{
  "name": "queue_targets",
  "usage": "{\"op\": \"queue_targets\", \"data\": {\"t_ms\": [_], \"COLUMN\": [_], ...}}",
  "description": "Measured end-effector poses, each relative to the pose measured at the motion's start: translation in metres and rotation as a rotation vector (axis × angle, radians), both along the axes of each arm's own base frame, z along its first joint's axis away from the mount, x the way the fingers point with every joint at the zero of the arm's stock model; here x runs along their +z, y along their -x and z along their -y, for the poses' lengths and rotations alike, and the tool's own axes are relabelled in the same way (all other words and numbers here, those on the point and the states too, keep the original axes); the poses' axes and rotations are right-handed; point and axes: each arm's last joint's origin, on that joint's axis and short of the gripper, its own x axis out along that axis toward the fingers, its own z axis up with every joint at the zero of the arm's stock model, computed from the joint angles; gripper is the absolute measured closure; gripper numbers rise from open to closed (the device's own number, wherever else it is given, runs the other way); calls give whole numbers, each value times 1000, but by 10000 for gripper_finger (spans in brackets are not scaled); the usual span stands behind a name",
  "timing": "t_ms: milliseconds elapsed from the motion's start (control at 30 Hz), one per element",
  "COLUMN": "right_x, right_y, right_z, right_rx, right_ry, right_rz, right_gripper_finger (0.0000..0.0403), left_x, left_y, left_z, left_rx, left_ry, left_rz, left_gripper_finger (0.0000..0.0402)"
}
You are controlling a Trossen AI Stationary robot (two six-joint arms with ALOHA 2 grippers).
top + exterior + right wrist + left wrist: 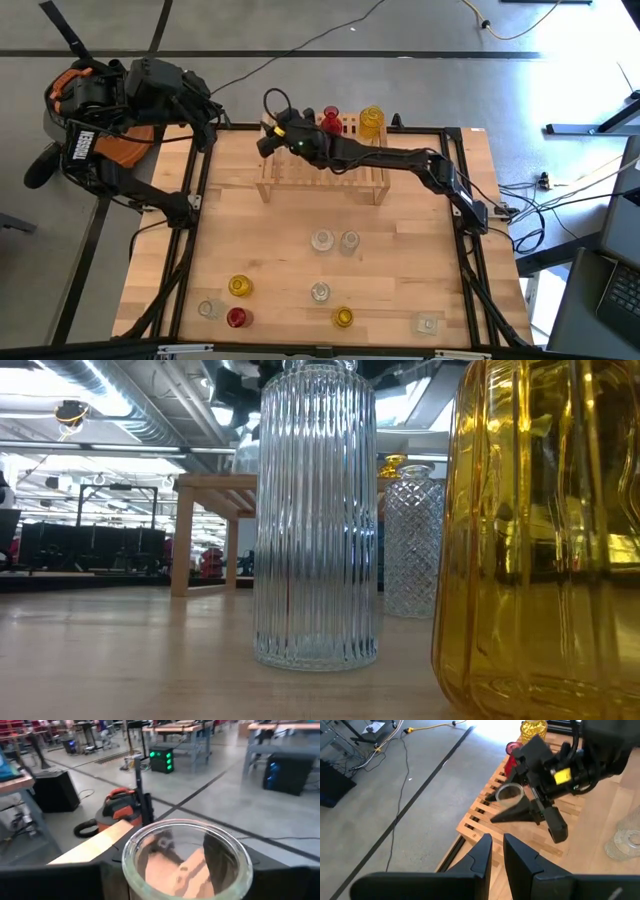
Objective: Sort vases onto shelf
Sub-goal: Put the transparent vase on the shelf
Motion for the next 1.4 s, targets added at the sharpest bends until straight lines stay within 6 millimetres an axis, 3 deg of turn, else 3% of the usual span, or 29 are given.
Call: {"op": "queue_targets", "data": {"t_ms": [233,567,667,833,933,1033,1267,1400], "right_x": [-12,-11,-11,-11,-3,10,40,70], "right_y": [-1,-1,-1,0,4,10,22,39], "right_z": [-1,-1,0,5,6,5,2,-4], "right_rx": [50,47,67,61,31,2,3,15], "right_ry": [-32,-39,-65,-110,-100,-73,-38,2], "right_rz": [-22,-9,9,40,53,72,136,167], "right_gripper_finger": [232,226,198,118,81,70,91,107], "left_x": [0,0,0,0,0,0,0,-9], "left_y": [0,0,-1,-1,-1,-1,-1,-9], "left_z": [0,1,1,1,1,1,1,3], "left_rx": [0,-21,-23,-24,-25,-27,-38,-163], "left_ry": [0,17,18,18,17,15,9,177], "left_rz": [0,6,6,6,5,3,-4,31], "left_gripper_finger": [360,360,360,360,360,360,360,361]}}
